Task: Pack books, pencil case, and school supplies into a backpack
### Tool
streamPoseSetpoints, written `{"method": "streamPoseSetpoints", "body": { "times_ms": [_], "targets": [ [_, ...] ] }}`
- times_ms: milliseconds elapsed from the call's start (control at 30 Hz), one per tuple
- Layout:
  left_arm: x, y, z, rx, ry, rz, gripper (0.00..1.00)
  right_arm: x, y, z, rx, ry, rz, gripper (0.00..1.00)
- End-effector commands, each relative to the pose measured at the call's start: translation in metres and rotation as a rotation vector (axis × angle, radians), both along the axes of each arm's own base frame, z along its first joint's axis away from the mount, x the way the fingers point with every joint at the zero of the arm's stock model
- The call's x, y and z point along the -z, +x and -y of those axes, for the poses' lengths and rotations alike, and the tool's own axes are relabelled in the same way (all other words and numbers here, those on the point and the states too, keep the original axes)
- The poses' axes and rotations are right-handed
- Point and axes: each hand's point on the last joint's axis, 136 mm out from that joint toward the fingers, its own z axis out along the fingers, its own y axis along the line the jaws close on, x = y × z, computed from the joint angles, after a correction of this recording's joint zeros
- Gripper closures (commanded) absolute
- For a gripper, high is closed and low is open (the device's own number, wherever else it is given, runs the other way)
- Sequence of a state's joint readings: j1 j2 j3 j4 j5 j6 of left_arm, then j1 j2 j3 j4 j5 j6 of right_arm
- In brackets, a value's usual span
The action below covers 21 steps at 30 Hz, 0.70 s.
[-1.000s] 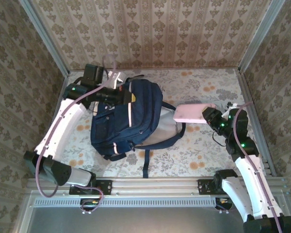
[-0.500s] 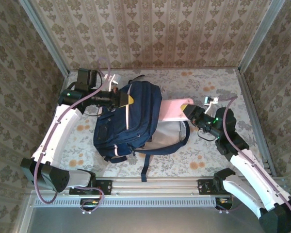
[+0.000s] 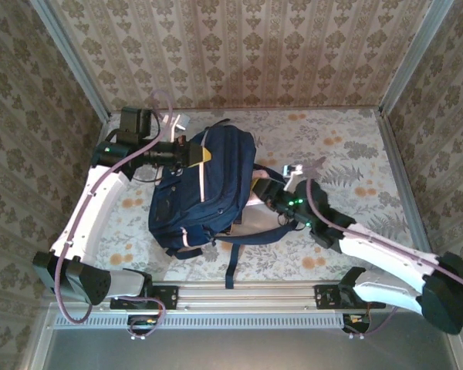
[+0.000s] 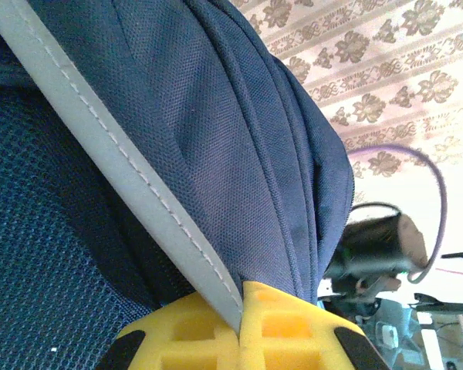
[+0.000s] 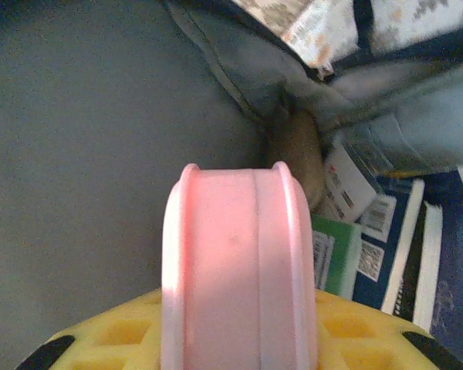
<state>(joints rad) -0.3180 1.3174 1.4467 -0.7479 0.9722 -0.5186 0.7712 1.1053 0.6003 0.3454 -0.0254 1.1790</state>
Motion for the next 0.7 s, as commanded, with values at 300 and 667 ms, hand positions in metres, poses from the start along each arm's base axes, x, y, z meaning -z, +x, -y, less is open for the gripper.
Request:
{"method": "streamPoseSetpoints", "body": {
  "times_ms": [300, 667],
  "targets": [
    [-0.081, 0.012, 0.003, 0.047, -0.184, 0.259, 1.00, 0.018, 0.043, -0.098, 0.080, -0.048, 0.024, 0.59],
    [-0.082, 0.020, -0.008, 0.013, -0.191, 0.260, 1.00, 0.041, 0.045, -0.107, -0.032, -0.187, 0.061, 0.01]
  ]
}}
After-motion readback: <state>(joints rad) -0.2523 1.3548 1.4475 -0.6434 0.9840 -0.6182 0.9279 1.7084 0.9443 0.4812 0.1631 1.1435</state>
